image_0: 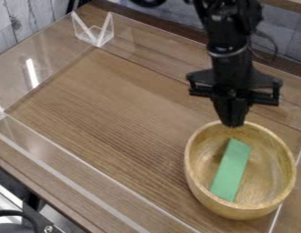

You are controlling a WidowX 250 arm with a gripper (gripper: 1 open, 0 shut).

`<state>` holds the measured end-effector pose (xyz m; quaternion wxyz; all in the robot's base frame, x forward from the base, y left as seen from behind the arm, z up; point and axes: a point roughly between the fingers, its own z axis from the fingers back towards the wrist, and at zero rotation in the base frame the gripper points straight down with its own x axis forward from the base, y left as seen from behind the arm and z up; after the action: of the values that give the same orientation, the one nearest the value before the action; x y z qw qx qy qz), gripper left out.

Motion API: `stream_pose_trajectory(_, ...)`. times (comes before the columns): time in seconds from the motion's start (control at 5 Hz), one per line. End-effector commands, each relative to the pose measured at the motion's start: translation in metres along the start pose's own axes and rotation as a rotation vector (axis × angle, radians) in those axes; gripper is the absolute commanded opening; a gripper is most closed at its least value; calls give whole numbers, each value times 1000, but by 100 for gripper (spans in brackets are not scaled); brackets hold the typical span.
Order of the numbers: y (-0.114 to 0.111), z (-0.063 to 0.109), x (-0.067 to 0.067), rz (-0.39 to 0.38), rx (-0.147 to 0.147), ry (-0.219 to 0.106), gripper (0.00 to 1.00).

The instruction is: Move green object from inside the wooden bowl to the table next to it

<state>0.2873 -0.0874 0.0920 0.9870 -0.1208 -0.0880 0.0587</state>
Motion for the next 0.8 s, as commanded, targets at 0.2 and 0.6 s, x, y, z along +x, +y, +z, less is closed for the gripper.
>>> stream_pose_trajectory(0.2,-18,12,1,25,-12,-64,100)
stream_pose_trajectory(0.6,-19,-11,-23,95,27,-42,100)
